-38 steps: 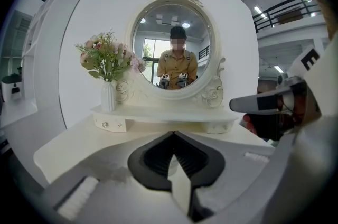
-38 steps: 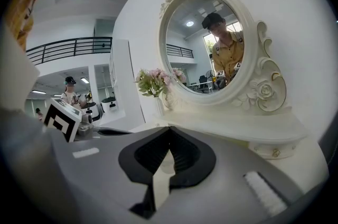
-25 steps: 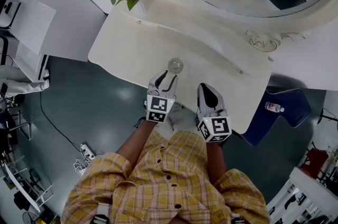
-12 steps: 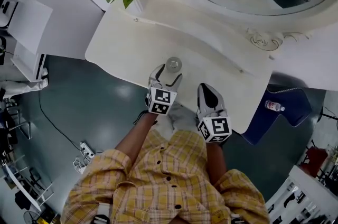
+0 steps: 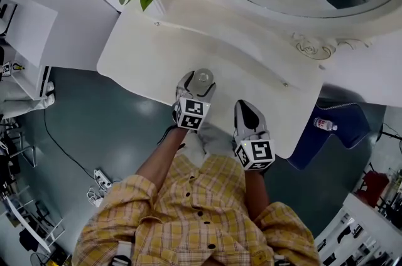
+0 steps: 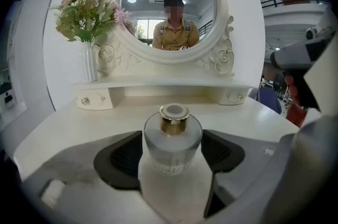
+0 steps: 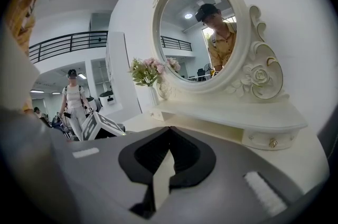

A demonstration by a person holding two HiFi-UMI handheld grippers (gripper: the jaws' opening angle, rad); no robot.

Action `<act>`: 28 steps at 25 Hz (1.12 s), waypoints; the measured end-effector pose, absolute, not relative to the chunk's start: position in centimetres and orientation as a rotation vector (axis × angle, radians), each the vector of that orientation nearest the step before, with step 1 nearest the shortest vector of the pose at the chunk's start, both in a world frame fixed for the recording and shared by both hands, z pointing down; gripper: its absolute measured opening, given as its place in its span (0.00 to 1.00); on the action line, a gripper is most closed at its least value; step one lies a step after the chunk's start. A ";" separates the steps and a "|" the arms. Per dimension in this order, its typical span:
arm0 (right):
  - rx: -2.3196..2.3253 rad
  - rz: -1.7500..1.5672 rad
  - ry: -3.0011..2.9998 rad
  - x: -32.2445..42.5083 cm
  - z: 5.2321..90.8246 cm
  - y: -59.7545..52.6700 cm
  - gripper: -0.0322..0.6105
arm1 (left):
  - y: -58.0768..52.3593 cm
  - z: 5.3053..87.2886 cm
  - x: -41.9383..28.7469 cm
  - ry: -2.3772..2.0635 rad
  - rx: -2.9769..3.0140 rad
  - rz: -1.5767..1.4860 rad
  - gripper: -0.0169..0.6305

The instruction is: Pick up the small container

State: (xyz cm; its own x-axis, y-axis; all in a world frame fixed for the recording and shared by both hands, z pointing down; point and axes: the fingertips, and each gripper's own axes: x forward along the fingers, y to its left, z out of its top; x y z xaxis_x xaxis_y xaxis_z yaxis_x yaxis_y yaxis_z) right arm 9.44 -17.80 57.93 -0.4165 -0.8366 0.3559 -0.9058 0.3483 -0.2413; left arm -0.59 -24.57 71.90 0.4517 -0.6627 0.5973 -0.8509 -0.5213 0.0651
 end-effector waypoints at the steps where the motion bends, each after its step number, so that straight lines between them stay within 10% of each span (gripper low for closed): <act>1: 1.591 0.607 -2.434 9.5 58.0 -17.8 0.05 | -24.7 72.1 -0.6 -1.283 2.351 0.735 0.55; 28: 1.596 0.627 -2.403 10.5 58.8 -17.7 0.05 | -26.8 74.6 0.9 -1.302 2.324 0.785 0.56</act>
